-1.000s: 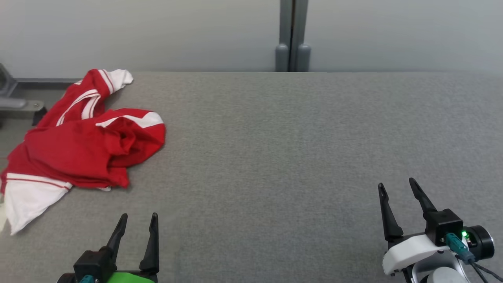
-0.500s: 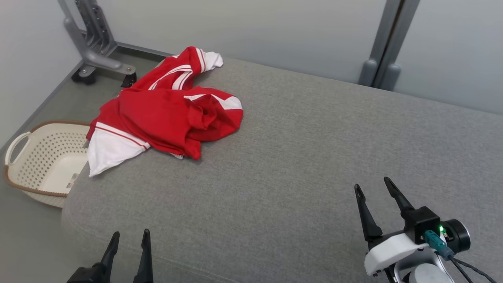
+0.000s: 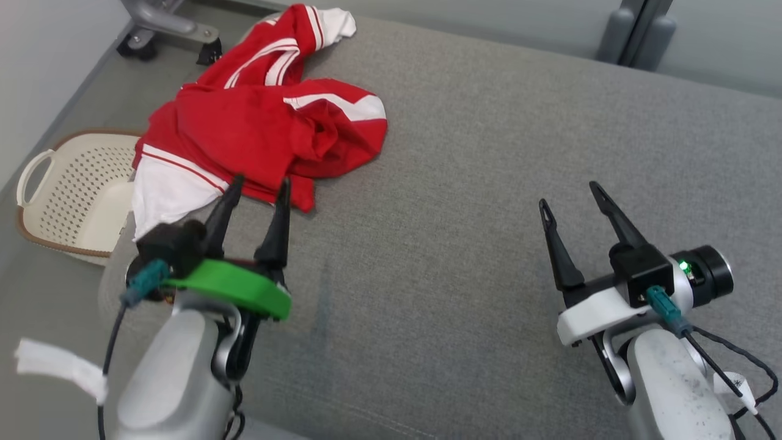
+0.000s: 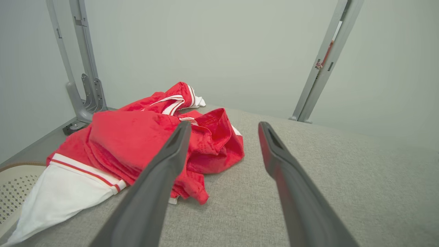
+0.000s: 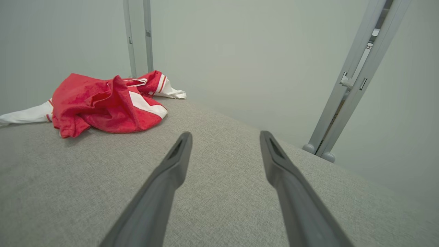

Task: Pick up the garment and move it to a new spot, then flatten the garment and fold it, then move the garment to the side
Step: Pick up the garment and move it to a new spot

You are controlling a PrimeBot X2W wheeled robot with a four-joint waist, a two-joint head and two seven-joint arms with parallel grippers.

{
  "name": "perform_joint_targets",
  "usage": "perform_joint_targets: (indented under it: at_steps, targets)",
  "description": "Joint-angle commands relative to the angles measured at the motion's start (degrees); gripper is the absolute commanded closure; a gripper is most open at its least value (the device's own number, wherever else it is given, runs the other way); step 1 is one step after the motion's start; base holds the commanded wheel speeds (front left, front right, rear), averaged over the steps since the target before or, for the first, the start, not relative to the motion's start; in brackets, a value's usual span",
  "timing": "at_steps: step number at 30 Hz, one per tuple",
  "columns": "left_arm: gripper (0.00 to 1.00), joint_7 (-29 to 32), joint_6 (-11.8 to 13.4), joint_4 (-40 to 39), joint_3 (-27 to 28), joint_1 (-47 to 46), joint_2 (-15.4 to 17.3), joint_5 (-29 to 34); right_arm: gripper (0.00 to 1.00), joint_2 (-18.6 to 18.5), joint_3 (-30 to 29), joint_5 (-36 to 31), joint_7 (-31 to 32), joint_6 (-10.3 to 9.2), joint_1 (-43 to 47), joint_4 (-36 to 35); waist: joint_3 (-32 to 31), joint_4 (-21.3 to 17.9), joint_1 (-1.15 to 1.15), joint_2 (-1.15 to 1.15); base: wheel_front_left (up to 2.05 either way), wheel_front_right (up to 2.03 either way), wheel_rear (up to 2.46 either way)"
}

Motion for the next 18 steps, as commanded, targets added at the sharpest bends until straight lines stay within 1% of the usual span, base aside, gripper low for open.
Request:
perform_joint_targets:
  at_steps: [1, 6, 9, 12, 14, 15, 18]
  targets:
    - [0.00, 0.0, -0.2, 2.1, -1.3, -4.8, 0.4, -3.5, 0.00, -0.5, 0.0, -0.7, -0.2, -0.08, -1.7, -0.3, 14.2, -8.5, 0.00, 0.00, 0.00, 0.00, 0.00]
    - [0.00, 3.2, -0.2, 9.7, -6.6, -18.8, 4.1, -14.3, 0.00, -0.6, 0.5, -1.1, -0.2, -0.08, -4.4, -0.7, 19.3, -10.7, 0.00, 0.00, 0.00, 0.00, 0.00]
    - [0.00, 5.6, -0.2, 14.1, -8.7, -24.3, 6.3, -17.5, 0.00, -0.6, 1.2, -1.0, -0.2, -0.08, -5.3, -0.6, 20.6, -11.8, 0.00, 0.00, 0.00, 0.00, 0.00]
    - [0.00, 11.1, -0.2, 19.2, -9.6, -27.8, 6.4, -23.0, 0.00, -0.6, 1.1, -0.7, -0.2, -0.08, -5.9, -0.8, 21.0, -12.9, 0.00, 0.00, 0.00, 0.00, 0.00]
    - [0.00, 13.3, -0.1, 23.5, -9.9, -30.3, 8.3, -23.6, 0.00, -0.5, 1.4, -0.6, -0.2, -0.08, -6.3, -1.0, 21.0, -13.7, 0.00, 0.00, 0.00, 0.00, 0.00]
    - [0.00, 13.9, 0.1, 25.8, -10.2, -31.0, 8.7, -23.2, 0.00, -0.5, 1.5, -0.5, -0.2, -0.08, -6.4, -1.2, 21.0, -14.1, 0.00, 0.00, 0.00, 0.00, 0.00]
    - [0.00, 16.8, 0.6, 32.7, -11.2, -32.7, 7.9, -22.8, 0.00, -0.4, 1.7, -0.3, -0.2, -0.08, -6.5, -1.3, 20.8, -15.2, 0.00, 0.00, 0.00, 0.00, 0.00]
